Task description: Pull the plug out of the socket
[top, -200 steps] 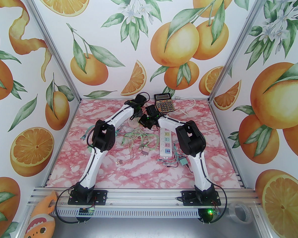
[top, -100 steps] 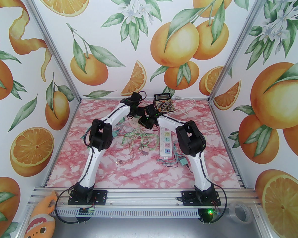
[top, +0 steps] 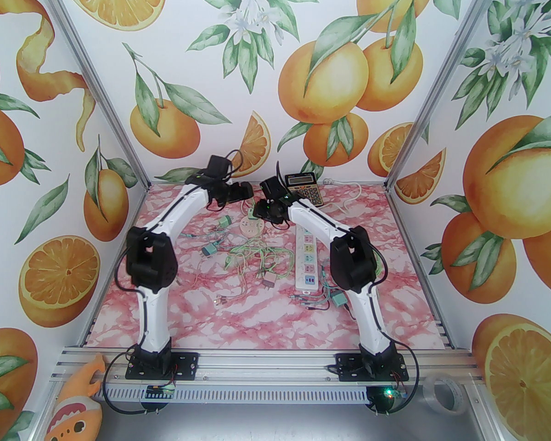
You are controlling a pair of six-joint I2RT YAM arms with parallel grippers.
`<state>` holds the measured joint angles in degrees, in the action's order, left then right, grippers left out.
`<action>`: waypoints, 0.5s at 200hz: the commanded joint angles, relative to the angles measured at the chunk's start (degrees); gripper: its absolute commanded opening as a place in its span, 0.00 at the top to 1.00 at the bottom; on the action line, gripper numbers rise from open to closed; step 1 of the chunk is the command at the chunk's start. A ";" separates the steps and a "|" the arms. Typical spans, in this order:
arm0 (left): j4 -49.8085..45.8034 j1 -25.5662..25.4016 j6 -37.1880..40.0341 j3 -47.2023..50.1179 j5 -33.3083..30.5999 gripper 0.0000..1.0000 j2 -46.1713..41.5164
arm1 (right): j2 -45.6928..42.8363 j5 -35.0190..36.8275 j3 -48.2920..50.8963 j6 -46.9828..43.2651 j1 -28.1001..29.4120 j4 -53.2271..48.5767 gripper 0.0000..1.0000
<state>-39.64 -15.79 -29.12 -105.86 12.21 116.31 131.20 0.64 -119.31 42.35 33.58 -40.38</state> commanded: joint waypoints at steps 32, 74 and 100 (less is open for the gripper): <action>9.26 6.07 -4.18 15.17 5.59 0.16 -8.74 | 11.34 12.20 -16.05 -1.84 3.64 -10.46 0.39; 10.46 6.42 -4.11 20.30 6.68 0.16 -11.16 | 15.47 17.74 -20.96 -2.70 5.05 -9.77 0.37; 10.55 6.65 -4.07 22.28 6.91 0.16 -12.27 | 16.60 21.24 -21.29 -2.16 5.17 -7.97 0.35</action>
<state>-31.31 -9.28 -32.86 -85.41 17.65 107.92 146.85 14.96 -138.26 40.58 38.41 -49.10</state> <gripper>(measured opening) 0.837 0.648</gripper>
